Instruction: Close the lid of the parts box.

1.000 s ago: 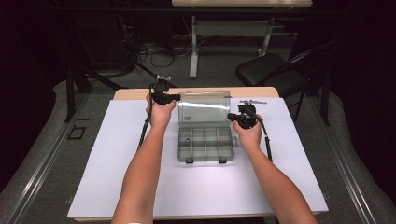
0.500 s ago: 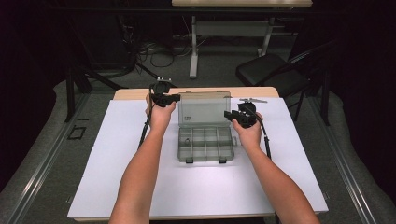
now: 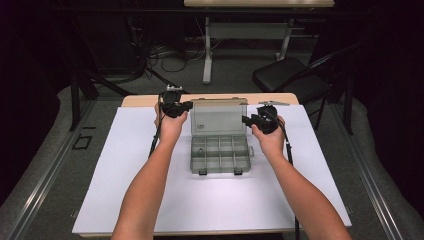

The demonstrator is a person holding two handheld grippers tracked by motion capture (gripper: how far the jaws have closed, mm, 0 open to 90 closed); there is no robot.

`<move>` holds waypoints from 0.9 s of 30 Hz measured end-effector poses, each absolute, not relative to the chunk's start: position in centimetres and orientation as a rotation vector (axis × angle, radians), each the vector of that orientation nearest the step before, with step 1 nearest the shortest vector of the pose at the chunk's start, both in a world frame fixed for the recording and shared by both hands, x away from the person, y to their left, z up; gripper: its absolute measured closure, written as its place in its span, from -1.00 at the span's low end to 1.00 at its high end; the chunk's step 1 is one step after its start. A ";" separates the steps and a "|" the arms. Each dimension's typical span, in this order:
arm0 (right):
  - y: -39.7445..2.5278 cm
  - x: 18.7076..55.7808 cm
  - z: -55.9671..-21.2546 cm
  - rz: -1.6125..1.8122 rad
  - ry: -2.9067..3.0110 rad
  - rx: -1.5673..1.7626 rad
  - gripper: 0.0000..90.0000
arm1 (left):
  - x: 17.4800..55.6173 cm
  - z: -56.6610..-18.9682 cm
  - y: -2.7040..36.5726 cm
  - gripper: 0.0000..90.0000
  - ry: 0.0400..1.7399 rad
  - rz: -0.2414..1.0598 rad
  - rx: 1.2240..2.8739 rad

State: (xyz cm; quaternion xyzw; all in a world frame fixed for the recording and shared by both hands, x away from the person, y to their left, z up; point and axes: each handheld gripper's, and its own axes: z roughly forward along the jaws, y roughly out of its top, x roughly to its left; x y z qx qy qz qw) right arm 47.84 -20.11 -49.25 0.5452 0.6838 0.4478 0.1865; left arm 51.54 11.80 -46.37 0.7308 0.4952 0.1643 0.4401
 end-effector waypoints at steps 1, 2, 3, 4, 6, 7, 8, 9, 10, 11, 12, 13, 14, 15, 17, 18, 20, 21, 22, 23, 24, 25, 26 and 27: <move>-20.1 47.8 -48.9 1.257 1.923 1.530 0.24 | 51.4 -46.3 11.8 0.88 1.229 0.408 1.816; -20.2 47.7 -48.6 1.257 1.917 1.524 0.27 | 51.4 -46.3 11.8 0.88 1.225 0.408 1.814; -20.2 47.6 -48.3 1.266 1.907 1.526 0.32 | 51.2 -46.2 11.9 0.88 1.220 0.407 1.821; -20.3 47.5 -48.0 1.262 1.913 1.530 0.36 | 51.1 -46.3 11.9 0.88 1.217 0.408 1.818; -20.3 47.4 -47.5 1.249 1.922 1.513 0.46 | 50.9 -46.3 11.9 0.88 1.210 0.422 1.806; -20.3 47.3 -47.2 1.243 1.920 1.508 0.52 | 50.8 -46.3 11.9 0.88 1.206 0.425 1.803; -20.3 47.2 -46.9 1.248 1.920 1.505 0.58 | 50.7 -46.4 11.9 0.88 1.201 0.430 1.794; -20.3 47.2 -46.6 1.242 1.924 1.500 0.64 | 50.5 -46.4 11.9 0.88 1.204 0.432 1.795; -20.3 47.1 -46.3 1.230 1.931 1.491 0.72 | 50.4 -46.4 12.0 0.88 1.196 0.429 1.795; -20.3 47.0 -46.1 1.227 1.933 1.490 0.77 | 50.3 -46.3 12.0 0.89 1.193 0.428 1.800; -20.2 46.9 -45.8 1.219 1.937 1.482 0.84 | 50.2 -46.3 11.9 0.88 1.188 0.441 1.795; -20.2 46.8 -45.5 1.209 1.939 1.482 0.90 | 50.1 -46.3 11.9 0.88 1.185 0.445 1.794; -20.2 46.8 -45.3 1.204 1.938 1.478 0.93 | 49.9 -46.2 11.9 0.88 1.182 0.446 1.800; -20.2 46.7 -45.0 1.202 1.942 1.472 0.97 | 49.8 -46.2 11.9 0.89 1.179 0.454 1.799; -20.1 46.6 -44.5 1.209 1.937 1.472 1.00 | 49.5 -46.2 11.9 0.89 1.171 0.462 1.794; -20.2 46.6 -44.2 1.209 1.940 1.468 1.00 | 49.3 -46.2 11.9 0.89 1.169 0.467 1.789; -20.2 46.5 -43.7 1.216 1.941 1.466 1.00 | 49.0 -46.1 12.0 0.89 1.162 0.464 1.794; -20.1 46.5 -43.4 1.218 1.943 1.468 1.00 | 48.8 -46.0 12.0 0.89 1.159 0.470 1.793; -20.1 46.5 -43.2 1.222 1.946 1.468 1.00 | 48.7 -46.0 12.0 0.89 1.158 0.475 1.788; -20.1 46.5 -42.9 1.225 1.948 1.464 1.00 | 48.5 -45.9 12.0 0.89 1.160 0.477 1.792; -20.0 46.5 -42.6 1.228 1.946 1.466 1.00 | 48.3 -45.9 11.9 0.89 1.159 0.485 1.790; -19.9 46.5 -42.3 1.227 1.945 1.463 1.00 | 48.1 -45.9 11.9 0.89 1.156 0.487 1.785; -19.8 46.6 -42.0 1.227 1.947 1.454 1.00 | 48.0 -45.8 12.0 0.89 1.154 0.486 1.792; -19.7 46.6 -41.6 1.233 1.938 1.457 1.00 | 47.9 -45.8 12.0 0.89 1.151 0.487 1.789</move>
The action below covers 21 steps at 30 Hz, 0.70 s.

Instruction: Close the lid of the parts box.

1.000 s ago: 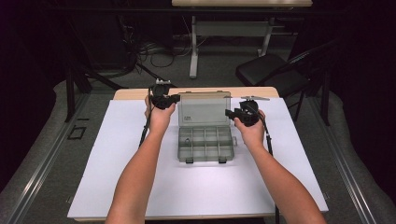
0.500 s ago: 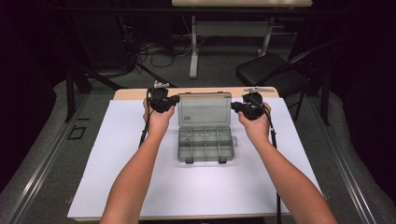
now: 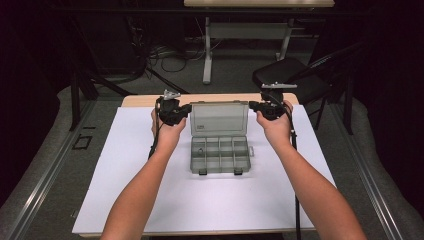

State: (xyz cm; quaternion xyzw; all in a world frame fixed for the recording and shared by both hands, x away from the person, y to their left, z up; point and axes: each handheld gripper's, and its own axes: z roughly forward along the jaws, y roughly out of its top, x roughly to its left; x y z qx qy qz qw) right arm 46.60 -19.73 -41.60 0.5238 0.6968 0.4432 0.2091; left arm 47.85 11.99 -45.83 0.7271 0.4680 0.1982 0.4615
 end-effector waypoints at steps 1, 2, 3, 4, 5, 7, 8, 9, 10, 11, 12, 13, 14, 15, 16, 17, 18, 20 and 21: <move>-19.6 46.7 -41.3 1.236 1.938 1.457 1.00 | 47.7 -45.8 12.0 0.89 1.148 0.489 1.785; -19.5 46.7 -41.0 1.235 1.934 1.455 1.00 | 47.6 -45.8 12.1 0.90 1.146 0.487 1.786; -19.4 46.8 -40.7 1.233 1.930 1.455 1.00 | 47.5 -45.8 12.1 0.90 1.143 0.486 1.788; -19.3 46.9 -40.5 1.231 1.928 1.456 1.00 | 47.3 -45.9 12.1 0.90 1.139 0.495 1.773; -19.2 47.0 -40.3 1.227 1.924 1.450 1.00 | 47.2 -45.9 12.1 0.90 1.135 0.494 1.777; -19.0 47.2 -39.9 1.220 1.924 1.449 1.00 | 46.9 -45.9 12.2 0.90 1.125 0.501 1.773; -18.9 47.3 -39.8 1.218 1.921 1.451 1.00 | 46.7 -45.9 12.3 0.90 1.124 0.492 1.781; -18.8 47.5 -39.8 1.218 1.919 1.453 1.00 | 46.6 -45.9 12.3 0.90 1.120 0.497 1.775; -18.7 47.6 -39.8 1.217 1.919 1.455 1.00 | 46.4 -45.9 12.3 0.90 1.118 0.502 1.774; -18.6 47.7 -39.8 1.214 1.922 1.460 1.00 | 46.3 -45.9 12.3 0.90 1.114 0.499 1.773; -18.6 47.9 -40.0 1.208 1.928 1.459 1.00 | 46.2 -46.0 12.3 0.90 1.111 0.501 1.769; -18.5 48.0 -40.1 1.203 1.927 1.466 1.00 | 46.1 -46.0 12.4 0.90 1.104 0.505 1.768; -18.4 48.2 -40.3 1.198 1.932 1.470 1.00 | 45.9 -46.0 12.4 0.90 1.102 0.507 1.767; -18.4 48.3 -40.4 1.192 1.937 1.474 1.00 | 45.8 -46.1 12.4 0.90 1.096 0.512 1.767; -18.3 48.5 -40.6 1.184 1.941 1.476 0.99 | 45.7 -46.1 12.4 0.90 1.093 0.513 1.766; -18.3 48.6 -40.7 1.182 1.946 1.477 0.99 | 45.6 -46.1 12.4 0.90 1.092 0.511 1.768; -18.3 48.7 -40.9 1.186 1.951 1.480 0.99 | 45.6 -46.1 12.5 0.90 1.092 0.509 1.768; -18.1 48.8 -41.1 1.177 1.962 1.481 0.99 | 45.4 -46.1 12.5 0.89 1.088 0.506 1.770; -18.0 48.7 -41.2 1.179 1.967 1.482 0.99 | 45.4 -46.1 12.5 0.89 1.088 0.509 1.766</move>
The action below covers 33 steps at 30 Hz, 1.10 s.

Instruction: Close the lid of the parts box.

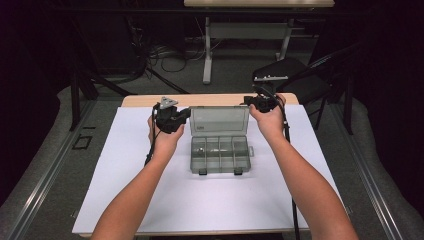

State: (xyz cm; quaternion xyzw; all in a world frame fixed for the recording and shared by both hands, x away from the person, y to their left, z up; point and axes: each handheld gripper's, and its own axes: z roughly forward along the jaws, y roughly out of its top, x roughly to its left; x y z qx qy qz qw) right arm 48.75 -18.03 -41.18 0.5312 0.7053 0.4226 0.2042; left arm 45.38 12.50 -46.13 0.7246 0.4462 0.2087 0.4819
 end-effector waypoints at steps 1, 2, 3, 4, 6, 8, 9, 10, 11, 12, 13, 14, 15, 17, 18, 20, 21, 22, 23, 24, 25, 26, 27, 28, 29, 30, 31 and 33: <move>-18.0 48.7 -41.2 1.176 1.972 1.479 0.99 | 45.3 -46.1 12.5 0.89 1.086 0.507 1.768; -17.9 48.7 -41.3 1.175 1.977 1.476 0.99 | 45.3 -46.1 12.5 0.89 1.085 0.506 1.764; -17.8 48.6 -41.3 1.174 1.982 1.477 0.99 | 45.2 -46.1 12.5 0.89 1.083 0.506 1.764; -17.8 48.6 -41.4 1.174 1.986 1.479 0.99 | 45.2 -46.1 12.6 0.89 1.082 0.503 1.772; -17.7 48.5 -41.4 1.176 1.990 1.481 0.99 | 45.1 -46.1 12.5 0.88 1.085 0.500 1.769; -17.8 48.4 -41.6 1.178 1.995 1.476 0.99 | 45.1 -46.1 12.5 0.88 1.085 0.497 1.762; -17.8 48.4 -41.6 1.178 1.997 1.483 0.99 | 45.0 -46.1 12.6 0.87 1.086 0.488 1.766; -17.8 48.4 -41.7 1.178 1.998 1.482 0.99 | 45.0 -46.1 12.7 0.86 1.086 0.483 1.766; -17.8 48.4 -41.8 1.178 1.999 1.478 0.99 | 45.0 -46.1 12.7 0.86 1.087 0.476 1.773; -17.8 48.4 -41.8 1.180 1.999 1.482 0.99 | 44.9 -46.0 12.8 0.81 1.090 0.474 1.773; -17.8 48.3 -41.8 1.181 2.003 1.487 0.99 | 44.8 -46.0 13.0 0.77 1.093 0.467 1.777; -17.8 48.3 -41.8 1.182 2.004 1.486 0.99 | 44.7 -46.0 13.1 0.72 1.095 0.461 1.778; -17.8 48.3 -41.8 1.182 2.008 1.483 0.99 | 44.5 -45.9 13.3 0.69 1.101 0.452 1.783; -17.8 48.2 -41.8 1.183 2.018 1.476 0.99 | 44.0 -45.7 13.9 0.61 1.099 0.441 1.784; -17.7 48.1 -41.8 1.184 2.026 1.466 0.99 | 43.6 -45.6 14.2 0.59 1.097 0.431 1.792; -17.7 47.8 -41.8 1.188 2.037 1.458 0.99 | 43.3 -45.6 14.5 0.56 1.094 0.427 1.791; -17.7 47.7 -41.8 1.188 2.040 1.453 0.99 | 43.0 -45.6 14.7 0.56 1.094 0.423 1.794; -17.7 47.6 -41.8 1.184 2.048 1.448 0.99 | 42.7 -45.5 14.9 0.56 1.091 0.413 1.799; -17.7 47.5 -41.8 1.185 2.048 1.453 0.99 | 42.5 -45.4 15.0 0.57 1.091 0.402 1.806; -17.7 47.4 -41.8 1.187 2.050 1.445 0.99 | 42.2 -45.4 15.1 0.61 1.095 0.391 1.814; -17.8 47.3 -41.8 1.187 2.055 1.445 0.99 | 42.0 -45.3 15.2 0.66 1.099 0.380 1.819; -17.7 47.1 -41.8 1.191 2.056 1.449 0.99 | 41.8 -45.3 15.2 0.69 1.099 0.364 1.824; -17.7 47.1 -41.9 1.190 2.058 1.446 0.99 | 41.5 -45.3 15.2 0.73 1.092 0.343 1.825; -17.8 46.9 -42.0 1.189 2.067 1.446 0.99 | 41.4 -45.2 15.3 0.77 1.084 0.330 1.824; -17.8 46.8 -42.1 1.187 2.072 1.433 0.99 | 41.2 -45.2 15.2 0.81 1.082 0.323 1.827; -17.8 46.6 -42.1 1.185 2.076 1.438 0.99 | 41.2 -45.3 15.2 0.85 1.084 0.317 1.824; -17.8 46.5 -42.2 1.183 2.081 1.437 0.99 | 41.1 -45.3 15.1 0.89 1.084 0.306 1.829; -17.9 46.2 -42.3 1.190 2.089 1.432 0.99 | 41.0 -45.3 14.7 0.96 1.079 0.297 1.842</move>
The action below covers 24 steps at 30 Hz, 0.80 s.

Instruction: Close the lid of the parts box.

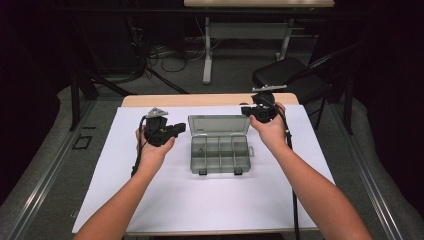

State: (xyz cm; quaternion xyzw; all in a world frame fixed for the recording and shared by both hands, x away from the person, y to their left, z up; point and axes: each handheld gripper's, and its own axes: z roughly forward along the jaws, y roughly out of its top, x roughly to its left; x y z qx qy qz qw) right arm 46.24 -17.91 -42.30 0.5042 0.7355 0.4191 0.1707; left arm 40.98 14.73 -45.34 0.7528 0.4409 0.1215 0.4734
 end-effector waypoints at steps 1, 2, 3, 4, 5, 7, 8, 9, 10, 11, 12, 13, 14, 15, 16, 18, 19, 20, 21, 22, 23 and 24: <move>-17.9 46.1 -42.4 1.192 2.093 1.424 0.99 | 41.0 -45.4 14.5 0.98 1.075 0.290 1.840; -17.9 46.0 -42.4 1.193 2.097 1.427 0.99 | 40.9 -45.5 14.3 0.99 1.073 0.277 1.842; -18.0 45.8 -42.5 1.195 2.103 1.422 0.99 | 40.9 -45.6 14.1 1.00 1.074 0.265 1.850; -18.0 45.7 -42.5 1.196 2.111 1.421 0.99 | 40.9 -45.7 13.8 1.00 1.067 0.253 1.851; -18.0 45.5 -42.5 1.199 2.117 1.417 0.99 | 40.8 -45.8 13.6 1.00 1.060 0.246 1.864; -18.1 45.1 -42.7 1.205 2.135 1.398 0.99 | 40.7 -46.0 13.2 1.00 1.055 0.236 1.875; -18.2 44.9 -42.8 1.213 2.139 1.387 0.99 | 40.6 -46.1 13.0 1.00 1.055 0.234 1.876; -18.2 44.7 -42.9 1.217 2.143 1.387 0.99 | 40.6 -46.2 12.9 1.00 1.054 0.235 1.882; -18.2 44.5 -43.0 1.217 2.149 1.384 0.99 | 40.5 -46.3 12.8 1.00 1.059 0.238 1.882; -18.3 44.4 -43.2 1.216 2.158 1.380 0.99 | 40.4 -46.4 12.8 1.00 1.062 0.235 1.879; -18.3 44.2 -43.3 1.213 2.165 1.379 0.99 | 40.3 -46.5 12.7 1.00 1.063 0.229 1.877; -18.4 44.1 -43.5 1.216 2.173 1.372 0.99 | 40.1 -46.6 12.7 1.00 1.057 0.223 1.880; -18.5 43.9 -43.6 1.219 2.178 1.374 0.99 | 39.9 -46.7 12.7 1.00 1.061 0.220 1.881; -18.5 43.7 -43.8 1.219 2.187 1.373 0.99 | 39.8 -46.8 12.7 1.00 1.057 0.221 1.886; -18.6 43.6 -43.9 1.224 2.191 1.371 0.98 | 39.5 -46.9 12.7 1.00 1.053 0.222 1.886; -18.7 43.3 -44.2 1.233 2.205 1.366 0.98 | 39.1 -47.2 12.7 1.00 1.047 0.224 1.889; -18.8 43.1 -44.5 1.236 2.213 1.362 0.98 | 39.0 -47.4 12.8 1.00 1.042 0.219 1.891; -18.8 42.9 -44.6 1.235 2.221 1.359 0.99 | 38.8 -47.6 12.8 1.00 1.047 0.216 1.889; -18.8 42.7 -44.8 1.236 2.229 1.355 1.00 | 38.7 -47.8 12.8 1.00 1.045 0.207 1.886; -18.9 42.5 -45.0 1.233 2.238 1.357 1.00 | 38.5 -48.0 12.9 1.00 1.044 0.199 1.882; -18.9 42.4 -45.2 1.235 2.245 1.354 1.00 | 38.4 -48.2 12.9 1.00 1.036 0.194 1.884; -18.9 42.2 -45.4 1.235 2.252 1.350 1.00 | 38.3 -48.4 12.9 1.00 1.033 0.191 1.890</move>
